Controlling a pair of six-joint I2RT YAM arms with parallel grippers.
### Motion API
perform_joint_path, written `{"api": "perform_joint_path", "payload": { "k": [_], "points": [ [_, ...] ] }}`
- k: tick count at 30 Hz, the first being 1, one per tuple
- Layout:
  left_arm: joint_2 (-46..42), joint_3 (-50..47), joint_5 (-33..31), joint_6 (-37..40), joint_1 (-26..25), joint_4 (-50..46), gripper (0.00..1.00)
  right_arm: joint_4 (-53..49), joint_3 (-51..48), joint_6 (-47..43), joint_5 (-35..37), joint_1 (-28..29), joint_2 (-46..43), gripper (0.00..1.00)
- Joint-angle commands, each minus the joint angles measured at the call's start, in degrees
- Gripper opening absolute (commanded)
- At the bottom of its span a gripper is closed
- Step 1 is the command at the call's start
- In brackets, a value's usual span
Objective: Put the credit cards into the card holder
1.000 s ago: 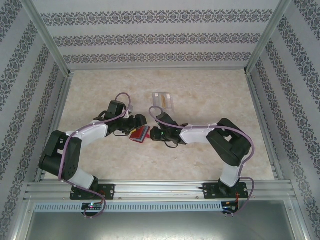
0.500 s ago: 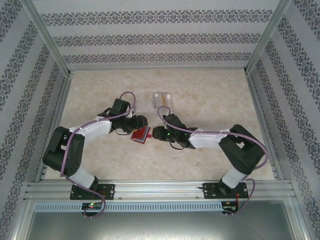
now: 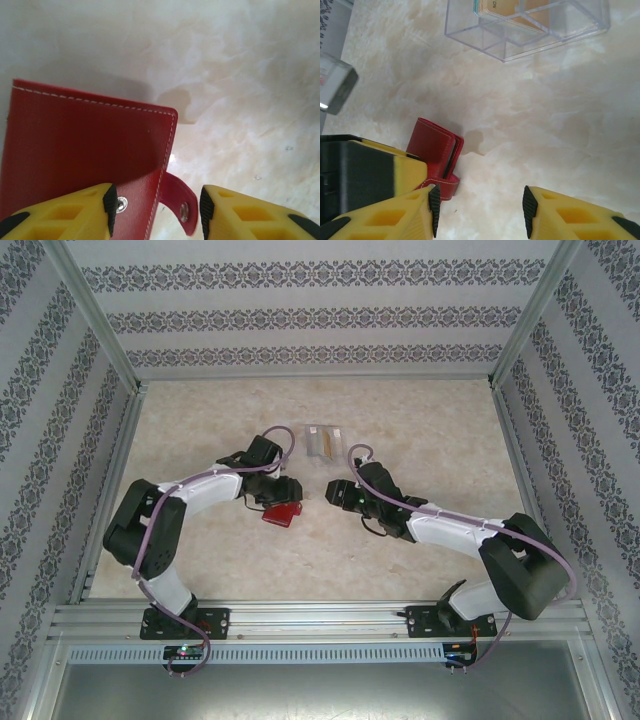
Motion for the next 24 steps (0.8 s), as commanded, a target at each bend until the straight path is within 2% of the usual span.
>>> {"api": "perform_joint_path", "payload": {
  "k": [1, 5, 8, 12, 17, 24],
  "points": [
    [0.74, 0.9, 2.0, 0.54, -1.27, -0.09, 0.48, -0.34, -1.04, -1.64, 0.54, -0.62, -1.45, 0.49],
    [1.98, 2.76, 1.82, 0.68, -1.98, -1.83, 0.44, -0.19, -1.92, -1.62, 0.26, -1.21, -1.2, 0.5],
    [3.2, 4.07, 1.35, 0.87, -2.5, -4.08, 0.34, 0.22, -2.04, -1.18, -1.08, -1.87, -0.62, 0.51],
    [4.17, 5.1, 1.62, 1.35, -2.83, -5.12, 0.28, 0.68, -2.03, -1.11, -1.47, -2.15, 0.14, 0.51],
    [2.23, 5.1, 2.36, 2.45, -2.98, -6.48, 0.32, 0.43, -1.73, -1.3, -2.77, -2.4, 0.45, 0.51],
    [-0.42, 6.44, 1.44, 9.04, -2.9, -10.9, 0.41, 0.45, -1.43, -1.26, -4.94, -2.48, 1.8, 0.51]
  ]
}}
